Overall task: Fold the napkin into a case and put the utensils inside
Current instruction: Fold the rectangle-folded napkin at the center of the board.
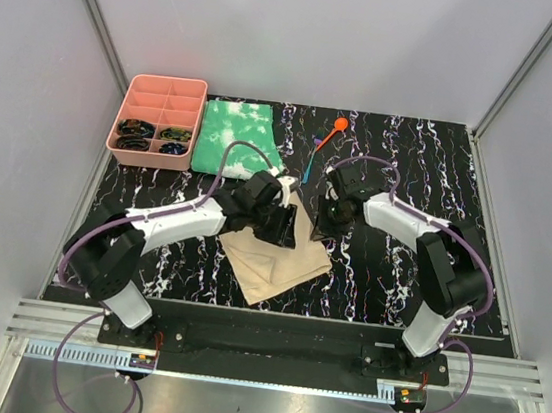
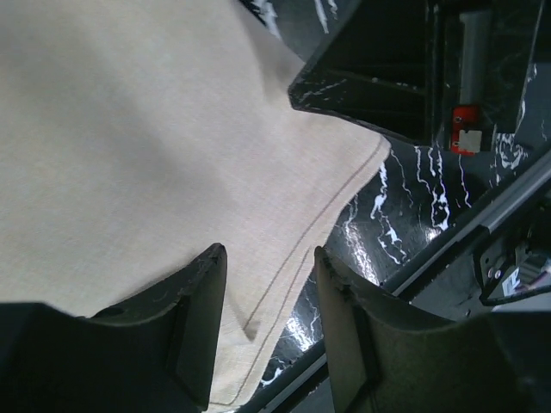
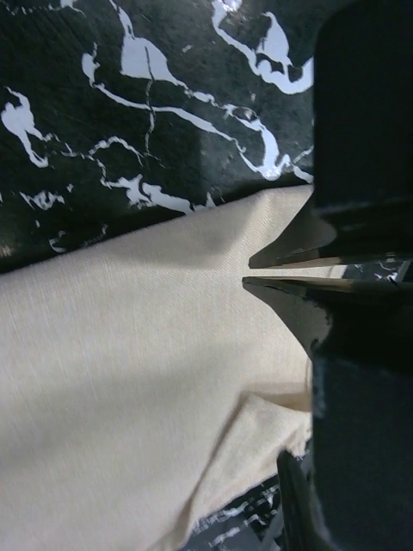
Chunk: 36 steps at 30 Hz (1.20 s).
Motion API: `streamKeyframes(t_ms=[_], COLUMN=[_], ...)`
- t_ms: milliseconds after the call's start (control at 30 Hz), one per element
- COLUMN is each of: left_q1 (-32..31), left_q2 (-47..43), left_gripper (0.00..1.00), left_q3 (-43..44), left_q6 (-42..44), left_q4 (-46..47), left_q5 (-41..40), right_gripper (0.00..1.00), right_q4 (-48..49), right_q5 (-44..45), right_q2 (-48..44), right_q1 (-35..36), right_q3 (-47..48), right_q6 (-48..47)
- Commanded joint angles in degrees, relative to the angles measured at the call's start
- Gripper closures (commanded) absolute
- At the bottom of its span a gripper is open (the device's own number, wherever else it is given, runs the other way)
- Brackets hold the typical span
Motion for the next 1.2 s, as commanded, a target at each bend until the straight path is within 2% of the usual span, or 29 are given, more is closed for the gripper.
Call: streamKeyframes(t_ms=[0,100,267,467,733,833,1000,1067,1167], left_q1=[-2.25,-3.31,-3.40,-4.45,-6.65,-8.58,-12.01,-13.33,-13.86], left_q2=[2.18,3.32,4.47,4.56,2.72,-2.37,-13.44,-19.50,-26.99], left_gripper=[0.52,0.55,0.65,0.76,0.77,0.78,0.77,0.71,0.59], left_q3=[2.62,2.10,-0.18,-2.21,-3.09,-6.67,-15.12,-17.15,-15.84], left_q6=[2.78,2.87,2.08,1.81,1.90,-1.25,-11.18,-14.60,-14.72], left_q4=[-0.43,-0.52,-1.04,-4.38,-10.87,-13.25,-14.49,-15.81,-16.16], left_q5=[0.77,2.26,4.46,0.43,-7.04,-11.52,-12.32,-13.11,-16.44], right_gripper=[0.84,0.84,0.86,0.90,0.91,0.91,0.92,0.93,0.93], right_q4=[-0.25,2.56,4.50,5.12,2.92,1.43,-0.68,-1.21,-1.83], right_q5=[-3.61,-6.60,-9.59,-9.25,-5.91,-3.89,-1.61,-1.51,-1.25], right_q2=[-5.27,-7.12,-6.16,-2.47,0.43,1.58,3.25,3.16,1.32], right_q1=[0.17,0.34,0.26,0.26,0.26,0.26,0.26,0.26,0.17], right_q3=[-0.03,-2.06,-3.82,-4.71,-3.12,-2.33,-0.93,-0.23,0.13], right_q6=[1.19,3.30,4.54,3.48,0.67,-0.64,-2.84,-3.28,-3.20])
